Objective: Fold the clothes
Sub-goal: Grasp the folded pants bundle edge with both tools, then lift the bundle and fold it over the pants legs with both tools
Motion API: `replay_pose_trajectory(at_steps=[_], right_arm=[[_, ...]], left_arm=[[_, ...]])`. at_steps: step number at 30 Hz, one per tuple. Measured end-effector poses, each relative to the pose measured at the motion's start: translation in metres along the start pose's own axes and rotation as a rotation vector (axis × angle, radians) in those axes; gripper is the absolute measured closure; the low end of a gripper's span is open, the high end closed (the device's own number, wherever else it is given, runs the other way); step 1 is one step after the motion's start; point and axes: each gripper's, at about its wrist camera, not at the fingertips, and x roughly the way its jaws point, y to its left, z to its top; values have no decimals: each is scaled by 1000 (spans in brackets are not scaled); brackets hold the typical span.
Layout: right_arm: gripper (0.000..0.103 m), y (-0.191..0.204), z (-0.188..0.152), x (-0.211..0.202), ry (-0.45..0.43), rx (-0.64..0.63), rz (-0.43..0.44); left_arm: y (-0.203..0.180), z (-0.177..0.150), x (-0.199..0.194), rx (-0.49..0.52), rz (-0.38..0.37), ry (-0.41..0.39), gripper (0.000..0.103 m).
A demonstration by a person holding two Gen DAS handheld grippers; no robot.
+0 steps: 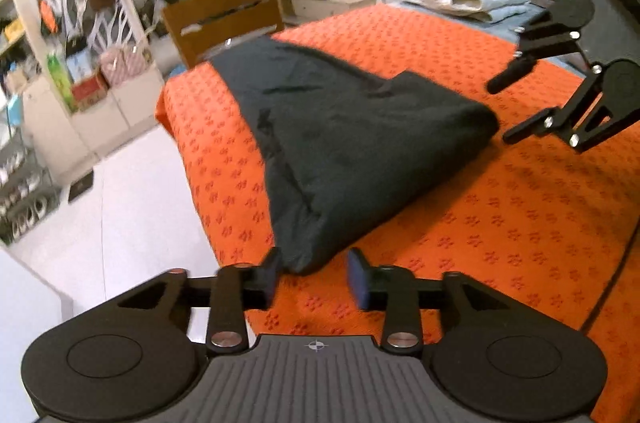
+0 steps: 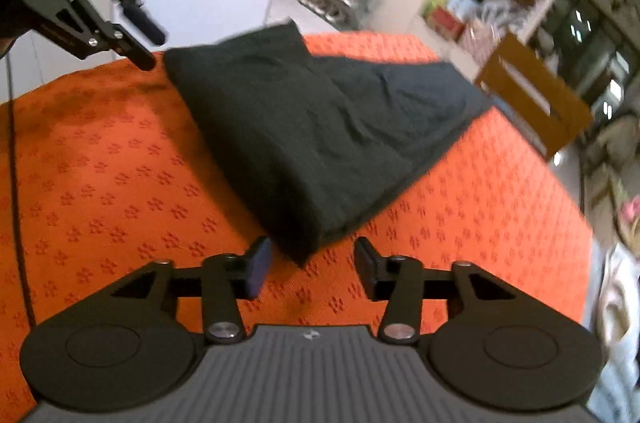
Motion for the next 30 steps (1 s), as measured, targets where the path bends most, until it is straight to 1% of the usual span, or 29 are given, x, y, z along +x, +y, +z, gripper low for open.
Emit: replay_pose_trajectory(at_steps=[2, 4, 5, 8, 9, 11, 13, 14, 15, 16, 17, 18, 22, 24, 26, 27, 29, 30], right_arm=[[42, 12, 9, -2, -35, -70, 5], [40, 23, 16, 0, -63, -136, 22], [37, 28, 20, 2, -77, -168, 30], [37, 44, 31, 14, -99, -275, 34], [37, 49, 34, 18, -106, -314, 29], [38, 56, 38, 26, -117, -391, 7], [40, 61, 40, 32, -123, -454, -11], [43, 63, 41, 35, -124, -478, -20], [51, 65, 42, 38, -121, -501, -32], [55, 66, 42, 40, -118, -520, -44], [63, 66, 42, 42, -118, -535, -56], [66, 65, 43, 43, -121, -541, -64], [67, 58, 50, 38, -142, -516, -74], [67, 52, 53, 35, -149, -496, -78], [67, 46, 57, 32, -156, -476, -82], [67, 42, 58, 30, -159, -464, -83], [67, 37, 58, 29, -162, -446, -84], [62, 35, 57, 29, -164, -444, -86]], left_arm=[[-7, 3, -2, 50, -4, -21, 53], [-14, 7, 0, 105, -7, -41, 48], [-18, 8, 1, 132, -9, -49, 46], [-27, 11, 8, 210, -20, -64, 41], [-30, 12, 10, 234, -25, -66, 37], [-34, 13, 15, 275, -38, -70, 37], [-37, 14, 20, 301, -44, -76, 37], [-39, 15, 22, 311, -44, -82, 37], [-40, 16, 24, 320, -43, -86, 37], [-41, 17, 26, 324, -42, -89, 36], [-41, 18, 29, 325, -42, -91, 36], [-41, 19, 31, 326, -37, -94, 36], [-47, 19, 42, 356, 11, -108, 36], [-52, 16, 49, 404, 55, -116, 36], [-55, 11, 56, 458, 117, -122, 36], [-55, 9, 60, 470, 135, -119, 38], [-52, 8, 64, 471, 156, -108, 55], [-50, 8, 65, 460, 160, -103, 70]])
